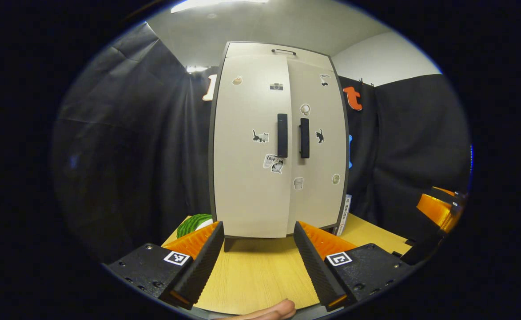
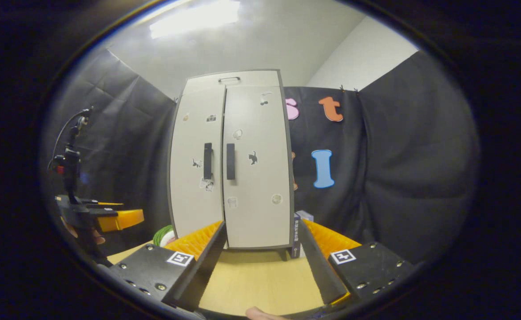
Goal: Grab one shoe with the right hand and put it into the shoe cabinet, grab the other shoe with the left hand and put it into the shoe cabinet; then close the right door with the right hand and the left door with the left hand.
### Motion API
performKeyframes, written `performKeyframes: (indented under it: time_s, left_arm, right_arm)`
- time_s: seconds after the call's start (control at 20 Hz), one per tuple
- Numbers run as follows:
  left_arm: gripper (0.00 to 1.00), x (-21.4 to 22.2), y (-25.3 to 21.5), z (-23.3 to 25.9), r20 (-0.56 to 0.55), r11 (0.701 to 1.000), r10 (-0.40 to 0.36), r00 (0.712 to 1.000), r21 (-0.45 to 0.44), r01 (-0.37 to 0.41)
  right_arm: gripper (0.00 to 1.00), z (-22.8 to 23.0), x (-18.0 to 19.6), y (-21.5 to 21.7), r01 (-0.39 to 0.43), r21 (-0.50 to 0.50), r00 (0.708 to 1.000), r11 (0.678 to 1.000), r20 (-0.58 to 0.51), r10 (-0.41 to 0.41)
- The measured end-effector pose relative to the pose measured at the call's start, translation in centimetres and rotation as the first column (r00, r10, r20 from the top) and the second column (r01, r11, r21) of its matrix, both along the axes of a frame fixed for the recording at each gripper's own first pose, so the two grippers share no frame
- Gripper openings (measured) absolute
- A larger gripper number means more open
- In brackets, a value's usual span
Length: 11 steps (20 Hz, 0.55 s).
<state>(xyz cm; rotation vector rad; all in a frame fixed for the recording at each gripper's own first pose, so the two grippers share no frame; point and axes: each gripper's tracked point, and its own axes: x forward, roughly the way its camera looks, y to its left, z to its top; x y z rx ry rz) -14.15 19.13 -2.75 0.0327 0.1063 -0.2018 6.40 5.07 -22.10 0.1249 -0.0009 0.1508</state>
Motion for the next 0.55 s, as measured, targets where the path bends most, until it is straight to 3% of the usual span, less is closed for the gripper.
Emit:
performKeyframes:
  time_s: [0.2, 0.35, 0.5, 0.55]
  left_arm:
    - [0.96, -1.3, 0.8, 1.2, 0.051, 1.0, 0.026, 0.998, 0.012, -0.027]
    - [0.95, -2.3, -0.1, 3.2, 0.115, 0.999, -0.022, 0.993, -0.041, 0.027]
    - [0.92, -2.9, 0.4, 3.5, 0.113, 0.999, -0.005, 0.994, -0.051, 0.011]
    - [0.95, -3.0, 0.6, 3.4, 0.108, 0.999, 0.002, 0.994, -0.047, 0.003]
  right_arm:
    - [0.96, 0.1, -0.3, 0.2, -0.007, -0.002, 1.0, 1.0, 0.007, 0.007]
    - [0.96, -0.3, -0.2, 0.2, -0.012, -0.008, 1.0, 1.0, -0.004, 0.012]
    - [0.96, -0.3, -0.3, 0.2, -0.02, 0.008, 1.0, 1.0, 0.002, 0.02]
    - [0.96, -0.3, -0.4, 0.2, -0.024, 0.013, 1.0, 1.0, 0.002, 0.024]
